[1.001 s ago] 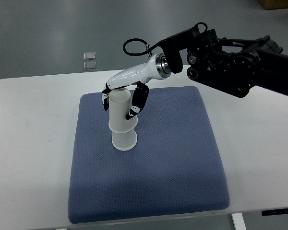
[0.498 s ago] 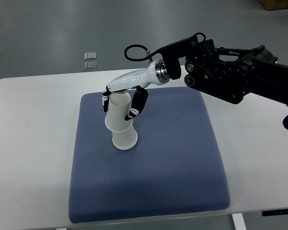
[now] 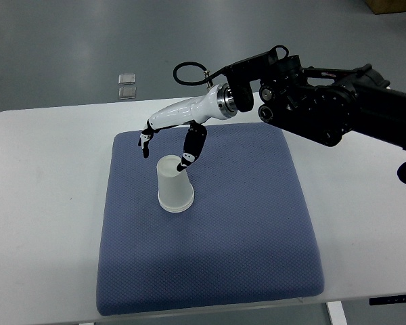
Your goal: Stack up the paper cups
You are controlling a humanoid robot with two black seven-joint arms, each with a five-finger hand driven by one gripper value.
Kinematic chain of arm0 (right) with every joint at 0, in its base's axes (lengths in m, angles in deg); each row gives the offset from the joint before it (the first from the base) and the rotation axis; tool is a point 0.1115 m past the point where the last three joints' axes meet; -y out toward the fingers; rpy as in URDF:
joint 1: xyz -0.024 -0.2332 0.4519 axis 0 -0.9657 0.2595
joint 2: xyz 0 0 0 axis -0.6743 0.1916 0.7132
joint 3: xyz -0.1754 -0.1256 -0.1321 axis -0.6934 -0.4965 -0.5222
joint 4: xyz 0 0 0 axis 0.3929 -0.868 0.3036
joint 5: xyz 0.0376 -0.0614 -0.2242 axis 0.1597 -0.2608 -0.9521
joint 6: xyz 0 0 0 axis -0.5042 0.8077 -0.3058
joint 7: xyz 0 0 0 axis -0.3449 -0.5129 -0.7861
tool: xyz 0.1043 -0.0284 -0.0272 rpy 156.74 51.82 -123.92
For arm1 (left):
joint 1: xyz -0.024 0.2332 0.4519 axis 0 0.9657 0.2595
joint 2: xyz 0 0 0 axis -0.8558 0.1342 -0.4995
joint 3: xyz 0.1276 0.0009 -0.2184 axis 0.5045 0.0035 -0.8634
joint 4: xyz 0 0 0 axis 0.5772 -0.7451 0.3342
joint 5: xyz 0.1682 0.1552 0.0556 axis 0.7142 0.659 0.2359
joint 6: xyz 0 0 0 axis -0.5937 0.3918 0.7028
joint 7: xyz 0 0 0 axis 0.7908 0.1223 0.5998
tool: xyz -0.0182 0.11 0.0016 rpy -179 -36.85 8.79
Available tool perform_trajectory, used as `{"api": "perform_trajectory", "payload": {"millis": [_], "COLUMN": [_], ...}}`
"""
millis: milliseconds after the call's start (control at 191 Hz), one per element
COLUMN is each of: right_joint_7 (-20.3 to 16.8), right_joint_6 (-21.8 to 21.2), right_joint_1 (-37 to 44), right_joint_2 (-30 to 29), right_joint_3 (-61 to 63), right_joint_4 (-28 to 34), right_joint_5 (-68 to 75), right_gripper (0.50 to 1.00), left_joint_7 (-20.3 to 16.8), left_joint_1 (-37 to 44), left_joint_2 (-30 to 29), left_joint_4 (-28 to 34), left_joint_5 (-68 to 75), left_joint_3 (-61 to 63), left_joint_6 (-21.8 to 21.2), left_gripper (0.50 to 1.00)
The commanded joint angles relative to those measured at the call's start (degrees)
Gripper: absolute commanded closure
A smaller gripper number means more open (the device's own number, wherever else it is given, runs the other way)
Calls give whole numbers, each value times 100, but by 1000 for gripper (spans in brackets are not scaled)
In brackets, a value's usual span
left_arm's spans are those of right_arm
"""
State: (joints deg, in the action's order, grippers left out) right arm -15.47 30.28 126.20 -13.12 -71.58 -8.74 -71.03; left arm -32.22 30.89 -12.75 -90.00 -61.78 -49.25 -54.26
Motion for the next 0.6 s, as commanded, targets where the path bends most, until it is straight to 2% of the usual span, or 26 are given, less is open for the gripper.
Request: {"api": "perform_trajectory", "payload": {"millis": [0,204,335,597], "right_joint_7": [9,9,9,9], "right_joint_6": [21,-14,-67,30], "right_joint_1": [15,6,-3,33], "right_joint_2": [55,425,908,1901], "right_joint_3": [75,734,1182,1402], "right_joint_4": [-81,-609,-855,-1557], "right_joint_5": [24,85,367,2229], "right_gripper": [601,597,597,597], "left_joint_7": [3,-6,-6,-6], "left_joint_1": [0,0,0,0], "left_joint_2": [0,0,0,0], "left_joint_4": [0,0,0,0], "left_joint_5": [0,0,0,0], "left_joint_3": [1,1,1,1], "left_joint_6": [0,0,0,0], "left_gripper": [500,500,500,500]}}
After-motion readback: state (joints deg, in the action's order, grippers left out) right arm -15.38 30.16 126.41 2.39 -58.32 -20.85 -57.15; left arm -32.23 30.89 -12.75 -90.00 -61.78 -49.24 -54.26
